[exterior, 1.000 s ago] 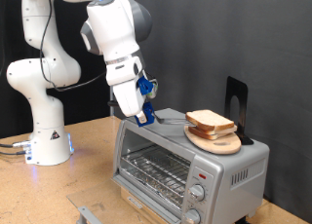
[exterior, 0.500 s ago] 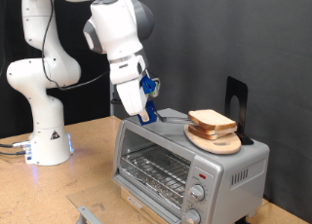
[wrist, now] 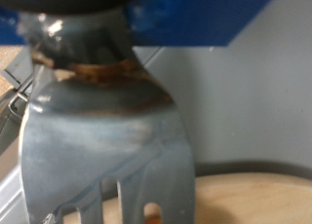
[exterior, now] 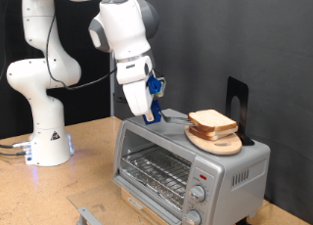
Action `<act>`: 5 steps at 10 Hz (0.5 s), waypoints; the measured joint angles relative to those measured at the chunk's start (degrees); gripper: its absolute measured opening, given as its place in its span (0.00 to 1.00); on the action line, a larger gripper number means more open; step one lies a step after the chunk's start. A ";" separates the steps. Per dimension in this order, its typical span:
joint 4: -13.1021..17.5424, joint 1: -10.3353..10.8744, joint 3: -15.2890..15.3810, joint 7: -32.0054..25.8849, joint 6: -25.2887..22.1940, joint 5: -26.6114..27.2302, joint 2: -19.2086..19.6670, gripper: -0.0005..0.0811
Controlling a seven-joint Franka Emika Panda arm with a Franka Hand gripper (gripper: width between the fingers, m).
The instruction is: Make a piece of toast with the oven
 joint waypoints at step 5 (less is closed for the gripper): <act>4.36 0.02 1.62 4.42 -1.97 -3.06 3.15 0.48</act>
